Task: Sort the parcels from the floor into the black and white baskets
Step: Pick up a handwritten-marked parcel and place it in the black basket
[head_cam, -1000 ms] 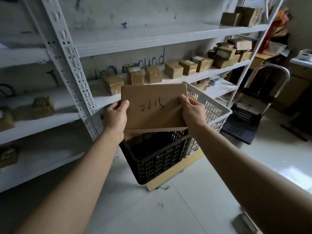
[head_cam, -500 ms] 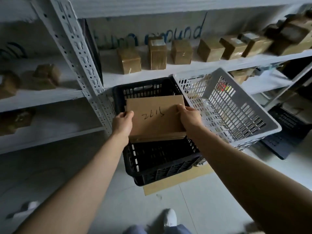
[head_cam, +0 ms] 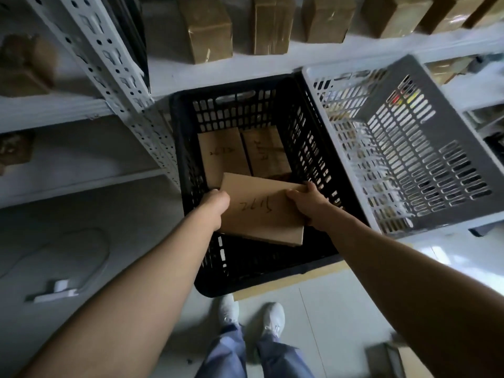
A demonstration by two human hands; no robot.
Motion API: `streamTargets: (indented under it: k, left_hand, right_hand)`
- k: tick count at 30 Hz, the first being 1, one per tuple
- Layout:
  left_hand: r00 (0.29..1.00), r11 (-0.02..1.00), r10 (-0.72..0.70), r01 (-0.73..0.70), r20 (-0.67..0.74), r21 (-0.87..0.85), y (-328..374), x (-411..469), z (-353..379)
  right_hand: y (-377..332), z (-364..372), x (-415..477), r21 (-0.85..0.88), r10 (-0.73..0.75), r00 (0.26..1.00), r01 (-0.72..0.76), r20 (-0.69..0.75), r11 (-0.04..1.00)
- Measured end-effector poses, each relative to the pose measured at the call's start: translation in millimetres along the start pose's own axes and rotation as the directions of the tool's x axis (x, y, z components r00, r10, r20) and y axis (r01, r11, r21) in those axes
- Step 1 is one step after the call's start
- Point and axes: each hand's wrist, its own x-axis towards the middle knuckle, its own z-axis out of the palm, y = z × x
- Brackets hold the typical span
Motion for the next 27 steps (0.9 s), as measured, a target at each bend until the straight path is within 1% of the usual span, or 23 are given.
streamTargets:
  k: [2,6,8,9,11,15,17,18,20,22,24,25,27]
  left_hand:
    - [0.999,0.999,-0.046,0.045,0.011,0.030,-1,12,5]
    - [0.996,0.992,-0.082,0.080,0.027,0.095,-6,31,15]
    - [0.997,0.986,-0.082,0.083,-0.015,0.145,-12,38,19]
    - [0.996,0.988,-0.087,0.090,-0.032,0.126,-16,42,20]
    - [0.995,0.995,-0.092,0.093,-0.038,0.035,-22,50,22]
    - [0.994,0.991,0.015,-0.030,-0.112,-0.129,-24,61,22]
    - [0.988,0.976,0.032,-0.064,-0.154,-0.209,-23,64,23]
    - [0.986,0.974,0.019,-0.055,-0.165,-0.218,-24,65,23]
    - [0.985,0.981,-0.066,0.035,-0.160,-0.190,-28,61,22]
    - [0.981,0.974,-0.172,0.155,-0.090,-0.167,-34,54,21]
    - [0.970,0.958,-0.239,0.231,-0.032,-0.169,-38,49,22]
    - [0.968,0.953,-0.250,0.242,-0.023,-0.183,-38,48,23]
    - [0.974,0.947,-0.224,0.209,-0.032,-0.242,-38,54,24]
  right_hand:
    - [5,6,13,-0.003,0.049,0.999,-0.049,0.003,0.999]
    - [19,21,27,-0.021,0.177,0.980,-0.176,0.091,0.984]
    - [27,28,32,-0.080,0.243,0.959,-0.233,0.147,0.969]
    - [29,31,34,-0.114,0.265,0.948,-0.248,0.174,0.962]
    - [30,34,37,-0.202,0.288,0.934,-0.247,0.212,0.948]
    - [26,41,35,-0.374,0.356,0.891,-0.240,0.281,0.896]
    - [24,46,33,-0.438,0.395,0.863,-0.237,0.316,0.867]
    - [23,48,32,-0.459,0.401,0.856,-0.227,0.327,0.859]
    - [20,53,31,-0.467,0.393,0.854,-0.210,0.340,0.859]
    - [17,58,33,-0.465,0.378,0.866,-0.201,0.327,0.862]
    - [14,63,36,-0.443,0.353,0.883,-0.195,0.310,0.875]
    - [14,65,38,-0.423,0.339,0.888,-0.189,0.312,0.886]
    - [14,67,40,-0.387,0.323,0.886,-0.185,0.332,0.903]
